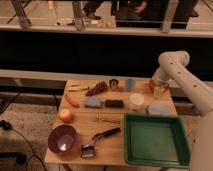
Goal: Stack bowls on top of each other
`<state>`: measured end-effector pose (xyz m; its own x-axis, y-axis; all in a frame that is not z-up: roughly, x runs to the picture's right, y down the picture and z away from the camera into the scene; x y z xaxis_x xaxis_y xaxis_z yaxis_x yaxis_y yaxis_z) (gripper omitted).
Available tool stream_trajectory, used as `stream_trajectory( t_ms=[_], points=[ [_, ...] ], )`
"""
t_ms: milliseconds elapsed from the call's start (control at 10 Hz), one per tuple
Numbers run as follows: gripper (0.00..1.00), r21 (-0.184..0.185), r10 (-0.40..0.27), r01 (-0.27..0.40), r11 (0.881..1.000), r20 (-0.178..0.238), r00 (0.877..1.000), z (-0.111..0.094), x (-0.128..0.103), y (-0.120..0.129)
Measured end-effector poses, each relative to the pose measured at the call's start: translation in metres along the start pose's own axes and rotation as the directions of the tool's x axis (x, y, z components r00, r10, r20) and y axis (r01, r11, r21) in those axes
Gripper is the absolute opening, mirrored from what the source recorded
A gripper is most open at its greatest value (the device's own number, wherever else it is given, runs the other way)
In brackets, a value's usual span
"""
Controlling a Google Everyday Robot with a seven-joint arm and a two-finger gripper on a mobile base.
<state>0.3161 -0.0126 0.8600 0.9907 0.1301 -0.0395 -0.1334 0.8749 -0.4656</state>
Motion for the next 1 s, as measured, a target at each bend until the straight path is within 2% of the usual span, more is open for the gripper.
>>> stream_trajectory(
  t_ms=[500,1000],
  points=[
    [0.8,0.025,0.079,-0.079,0.997,0.005,0.997,0.019,0.019,-0.018],
    [0.8,0.024,0.126,-0.127,0.992,0.015,0.992,0.042,0.041,-0.019]
  ],
)
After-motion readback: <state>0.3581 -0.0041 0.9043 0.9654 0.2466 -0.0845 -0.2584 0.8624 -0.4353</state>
